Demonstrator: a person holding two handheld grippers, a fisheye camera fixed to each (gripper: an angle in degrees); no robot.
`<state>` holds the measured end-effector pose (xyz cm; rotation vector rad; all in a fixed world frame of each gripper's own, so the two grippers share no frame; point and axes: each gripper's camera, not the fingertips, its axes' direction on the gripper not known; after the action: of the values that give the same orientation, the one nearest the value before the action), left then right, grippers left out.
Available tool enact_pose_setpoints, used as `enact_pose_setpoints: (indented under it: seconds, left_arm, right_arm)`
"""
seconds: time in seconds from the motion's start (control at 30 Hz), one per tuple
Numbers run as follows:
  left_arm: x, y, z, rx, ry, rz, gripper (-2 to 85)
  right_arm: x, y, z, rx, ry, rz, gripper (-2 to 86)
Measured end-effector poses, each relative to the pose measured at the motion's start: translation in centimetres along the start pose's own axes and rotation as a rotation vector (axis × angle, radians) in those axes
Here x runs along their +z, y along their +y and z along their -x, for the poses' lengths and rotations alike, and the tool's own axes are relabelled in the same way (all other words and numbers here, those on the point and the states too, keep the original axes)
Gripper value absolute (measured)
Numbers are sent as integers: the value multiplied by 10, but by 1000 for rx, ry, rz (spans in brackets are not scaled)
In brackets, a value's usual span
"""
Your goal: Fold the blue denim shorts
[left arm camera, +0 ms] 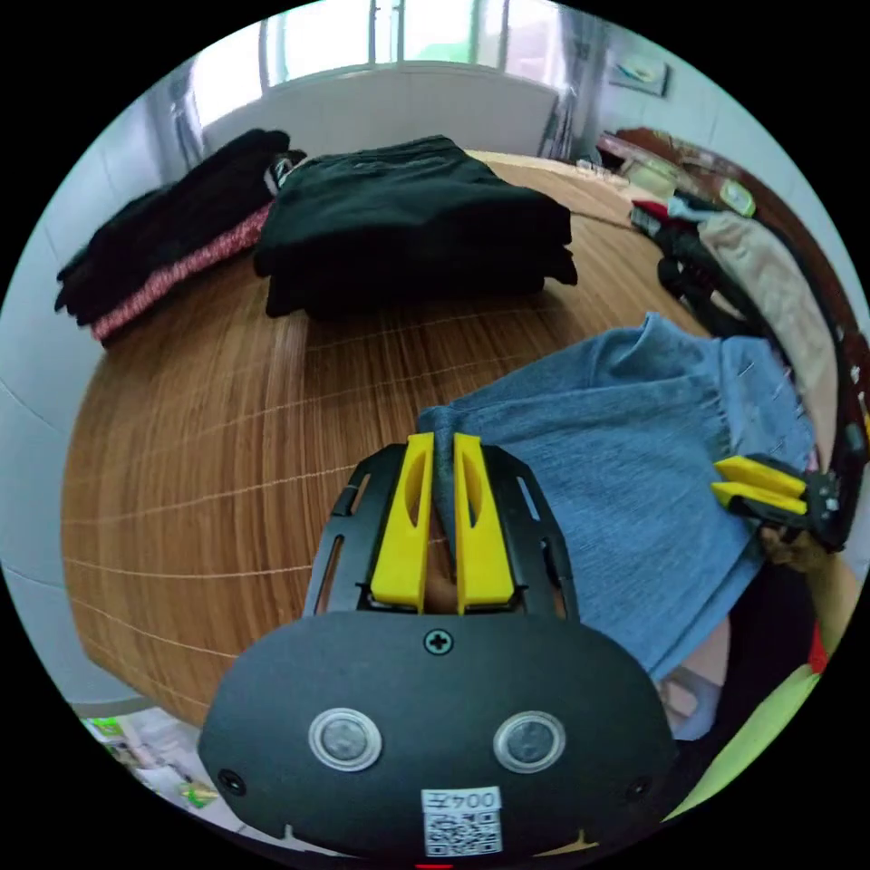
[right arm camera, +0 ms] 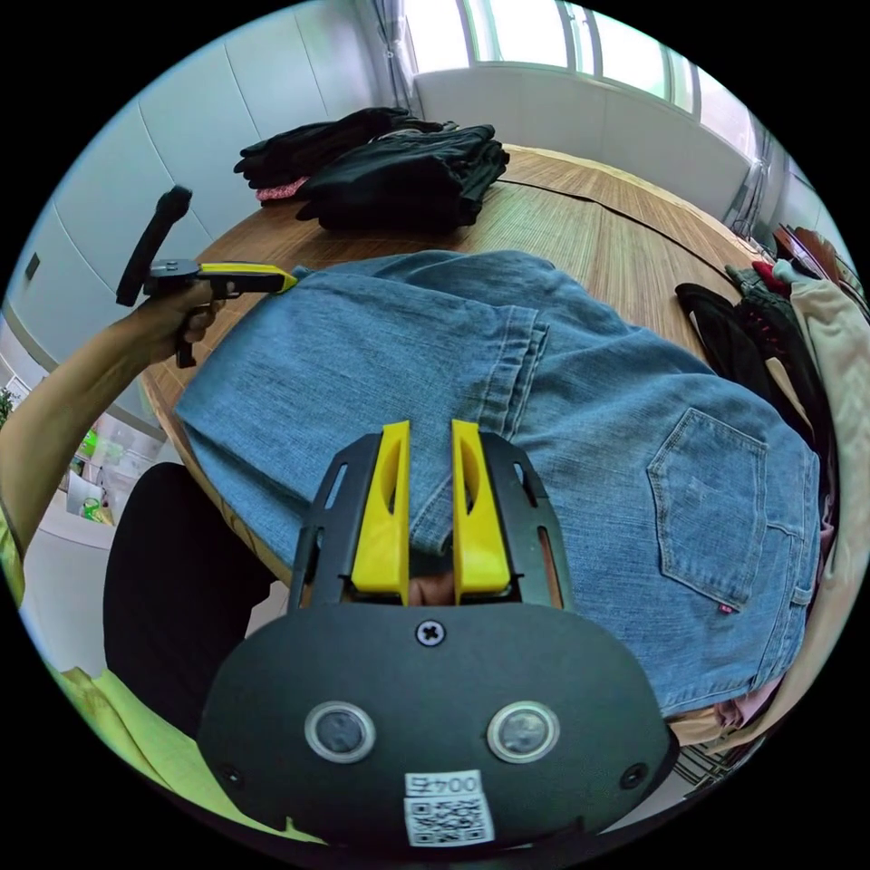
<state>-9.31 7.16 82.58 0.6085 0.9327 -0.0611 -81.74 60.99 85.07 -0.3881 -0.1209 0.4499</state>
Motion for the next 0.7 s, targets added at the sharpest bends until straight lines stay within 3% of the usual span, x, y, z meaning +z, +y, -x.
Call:
enact_pose_setpoints:
  seconds: [0.13, 0.2, 0.27, 0.4, 0.63, 0.7]
  left_arm:
    - [-11, -5, -17, 2, -88, 9, 24]
    - [-37, 3, -12, -115, -124, -147, 16]
    - [-45, 6, -19, -65, -55, -243, 12]
    - [12, 3, -37, 71, -167, -7, 8]
    - [-27, 25, -15, -159, -46, -155, 6]
    - [-36, 43, -22, -137, 8, -109, 6]
  right_arm:
    - [5, 6, -6, 5, -4, 1, 67]
    - [8, 8, -8, 5, -4, -2, 67]
    - [11, 11, -10, 4, 0, -4, 67]
    - [17, 17, -16, 3, -1, -6, 67]
    - [30, 26, -27, 12, -14, -8, 70]
    - [33, 28, -30, 13, -13, -10, 70]
